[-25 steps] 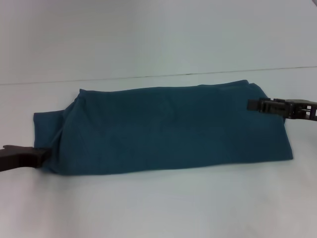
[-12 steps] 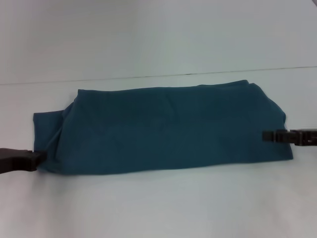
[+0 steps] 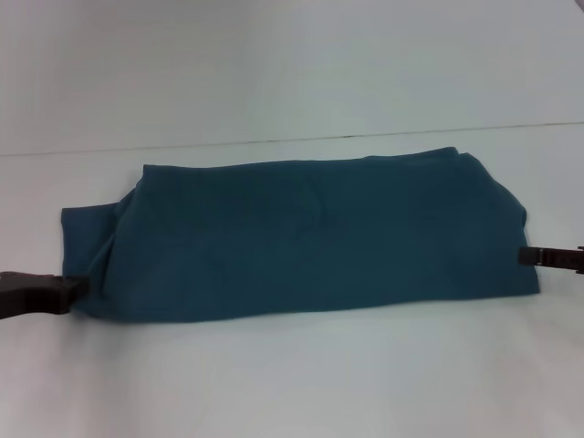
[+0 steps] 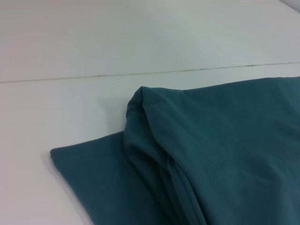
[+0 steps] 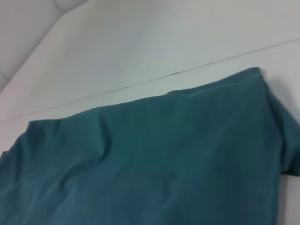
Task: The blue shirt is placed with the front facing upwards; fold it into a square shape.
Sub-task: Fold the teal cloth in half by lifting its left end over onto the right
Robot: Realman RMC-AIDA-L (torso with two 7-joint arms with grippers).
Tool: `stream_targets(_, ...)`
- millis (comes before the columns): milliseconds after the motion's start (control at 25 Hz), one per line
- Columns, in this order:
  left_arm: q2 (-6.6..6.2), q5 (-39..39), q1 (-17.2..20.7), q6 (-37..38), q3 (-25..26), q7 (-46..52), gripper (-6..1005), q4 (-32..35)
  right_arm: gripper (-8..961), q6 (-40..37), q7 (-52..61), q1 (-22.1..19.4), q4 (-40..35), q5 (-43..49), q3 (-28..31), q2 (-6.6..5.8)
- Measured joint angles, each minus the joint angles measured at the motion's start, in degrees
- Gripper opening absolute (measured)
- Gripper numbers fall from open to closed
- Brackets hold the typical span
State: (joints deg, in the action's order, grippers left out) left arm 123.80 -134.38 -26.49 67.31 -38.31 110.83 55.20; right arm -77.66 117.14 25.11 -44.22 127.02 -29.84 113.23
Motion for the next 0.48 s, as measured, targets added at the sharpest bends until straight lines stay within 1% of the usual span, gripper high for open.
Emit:
stream_targets(160, -0.02, 0.17, -0.08, -0.04, 0.00, 0.00, -1, 0.00, 712, 3.25, 0.88, -0.07, 0.34, 0.79, -0.38, 0.35)
stream_targets(320, -0.04, 0.30, -0.17, -0.07, -0.01, 0.00, -1, 0.00, 703, 6.55, 1.46, 0.59, 0.38, 3.07, -0.47, 1.48)
stream_targets(480, -0.05, 0.37, -0.23, -0.24, -0.03, 0.00, 0, 0.00, 694, 8.35, 1.46, 1.19, 0.46, 4.22, -0.48, 2.25)
